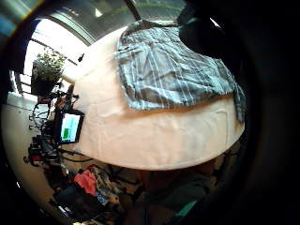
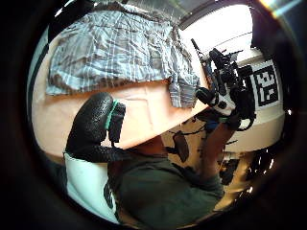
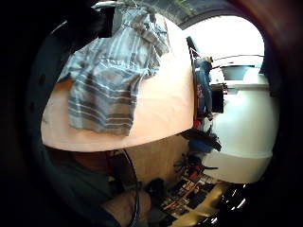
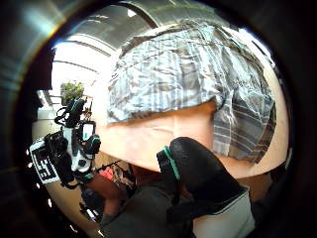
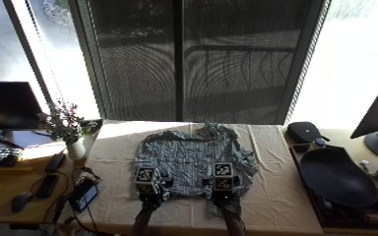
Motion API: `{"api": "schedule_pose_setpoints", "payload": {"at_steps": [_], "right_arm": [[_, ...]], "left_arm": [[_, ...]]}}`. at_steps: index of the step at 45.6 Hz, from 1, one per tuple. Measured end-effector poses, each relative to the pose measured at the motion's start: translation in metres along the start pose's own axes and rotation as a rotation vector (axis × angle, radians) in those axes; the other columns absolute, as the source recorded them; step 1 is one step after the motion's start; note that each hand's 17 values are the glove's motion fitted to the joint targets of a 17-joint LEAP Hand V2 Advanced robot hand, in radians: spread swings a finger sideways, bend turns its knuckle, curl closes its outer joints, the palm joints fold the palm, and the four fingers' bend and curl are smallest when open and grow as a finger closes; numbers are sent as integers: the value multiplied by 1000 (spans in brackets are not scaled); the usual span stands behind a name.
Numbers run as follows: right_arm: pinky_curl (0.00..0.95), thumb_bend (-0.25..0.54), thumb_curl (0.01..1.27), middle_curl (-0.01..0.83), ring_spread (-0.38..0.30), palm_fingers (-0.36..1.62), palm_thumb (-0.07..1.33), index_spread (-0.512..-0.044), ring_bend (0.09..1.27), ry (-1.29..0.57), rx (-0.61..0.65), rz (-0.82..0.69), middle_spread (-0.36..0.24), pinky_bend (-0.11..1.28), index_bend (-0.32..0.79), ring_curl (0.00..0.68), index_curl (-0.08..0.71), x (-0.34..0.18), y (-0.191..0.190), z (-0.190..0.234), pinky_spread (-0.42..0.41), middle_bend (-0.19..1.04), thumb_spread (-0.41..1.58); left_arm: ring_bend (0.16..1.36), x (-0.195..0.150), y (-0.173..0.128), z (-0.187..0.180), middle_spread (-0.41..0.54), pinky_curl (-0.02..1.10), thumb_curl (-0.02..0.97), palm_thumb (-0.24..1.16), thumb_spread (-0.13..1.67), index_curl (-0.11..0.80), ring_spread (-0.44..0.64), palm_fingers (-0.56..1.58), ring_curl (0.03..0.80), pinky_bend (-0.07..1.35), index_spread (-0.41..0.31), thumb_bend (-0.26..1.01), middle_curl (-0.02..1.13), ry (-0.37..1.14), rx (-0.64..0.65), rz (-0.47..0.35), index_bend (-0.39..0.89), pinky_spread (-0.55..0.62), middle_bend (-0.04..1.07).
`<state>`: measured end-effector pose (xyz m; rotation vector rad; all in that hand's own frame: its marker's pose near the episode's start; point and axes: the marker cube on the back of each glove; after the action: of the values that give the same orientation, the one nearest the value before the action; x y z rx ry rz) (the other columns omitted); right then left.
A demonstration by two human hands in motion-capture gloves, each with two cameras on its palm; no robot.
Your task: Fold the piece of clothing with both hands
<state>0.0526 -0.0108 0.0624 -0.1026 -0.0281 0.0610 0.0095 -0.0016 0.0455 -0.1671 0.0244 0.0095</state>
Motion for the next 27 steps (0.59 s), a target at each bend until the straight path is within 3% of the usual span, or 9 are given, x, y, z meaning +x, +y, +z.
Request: {"api": "schedule_pose_setpoints", "payload": {"at_steps": [17, 22, 27], "right_arm": [[371, -23, 312, 312, 140, 131, 465, -374, 410, 69, -118, 72, -11, 774, 92, 293, 186, 34, -49, 88, 207, 187, 1068], [371, -23, 317, 317, 150, 118, 475, -372, 419, 71, -159, 73, -7, 785, 99, 295, 181, 36, -37, 87, 201, 189, 1038], [366, -26, 319, 320, 147, 127, 479, -368, 445, 82, -115, 106, -4, 781, 100, 297, 177, 39, -31, 78, 185, 189, 1022]], "left_arm": [[512, -12, -31, 82, -61, 323, 332, 468, 1098, 237, 112, 399, 324, 529, -104, -24, 397, -69, -104, -22, 88, 193, 189], [524, -13, -34, 98, -45, 332, 336, 467, 1094, 231, 122, 372, 327, 558, -94, -23, 397, -66, -142, -28, 95, 193, 189], [537, -13, -41, 107, -31, 339, 338, 466, 1091, 226, 133, 362, 329, 582, -88, -23, 397, -96, -133, -26, 101, 190, 191]]}}
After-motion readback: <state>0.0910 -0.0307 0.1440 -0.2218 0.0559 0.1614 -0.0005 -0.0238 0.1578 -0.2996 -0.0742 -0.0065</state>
